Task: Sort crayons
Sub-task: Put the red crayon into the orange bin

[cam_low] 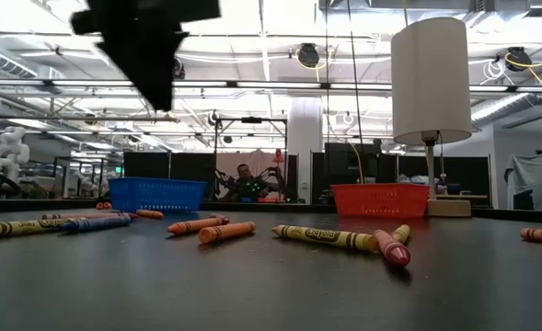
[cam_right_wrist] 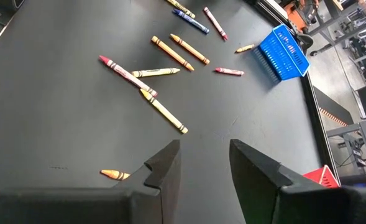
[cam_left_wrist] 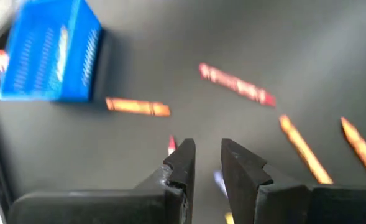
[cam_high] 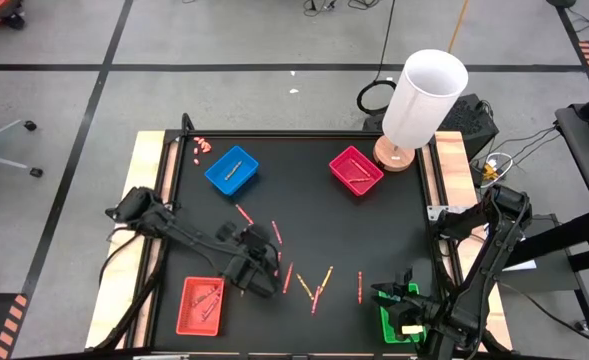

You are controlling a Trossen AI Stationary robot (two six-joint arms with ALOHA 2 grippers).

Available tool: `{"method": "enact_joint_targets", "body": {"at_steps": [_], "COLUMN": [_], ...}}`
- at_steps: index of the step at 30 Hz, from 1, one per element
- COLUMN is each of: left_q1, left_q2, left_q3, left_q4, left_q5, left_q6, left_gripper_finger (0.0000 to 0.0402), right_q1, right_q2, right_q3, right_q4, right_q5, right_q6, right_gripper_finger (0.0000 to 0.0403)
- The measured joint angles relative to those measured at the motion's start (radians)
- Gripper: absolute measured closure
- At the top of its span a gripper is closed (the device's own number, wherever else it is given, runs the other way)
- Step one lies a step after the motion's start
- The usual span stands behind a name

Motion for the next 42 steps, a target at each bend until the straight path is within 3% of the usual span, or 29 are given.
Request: {"method": "enact_joint_targets", "body": {"at_steps": [7,17,30,36,42], "left_q1": [0.024,0.020,0.027,0.050,0.105], "left_q2": [0.000,0.000,-0.011,-0.109,-0.250], "left_q3": [-0.014,-0.061,-0.125,-0.187,-0.330], "left_q4": [0.126,0.074,0.000,-0.027,0.101], "left_q5": [-0.151,-0.152,-0.011,0.058,0.133], "left_q6": [0.135,0.122,0.123,0.125,0.185], "left_gripper_finger": [0.0332,0.0332,0.0332,0.0332,0.0332], "right_q1": [0.000,0.000,0.000,0.000,0.001], "right_q2": [0.000,0.000,0.000,0.000,0.000], "right_q3": [0.000,0.000,0.000,-0.002,-0.002], "right_q4": [0.009,0.039,0.038,0.041,0.041], "right_q5": [-0.001,-0.005,-0.005,-0.005,-0.005], "right_q6": [0.026,0.026,0.026,0.026,0.025], "right_gripper_finger": [0.0282,0.0282,0.0282,0.0282,0.0282]}}
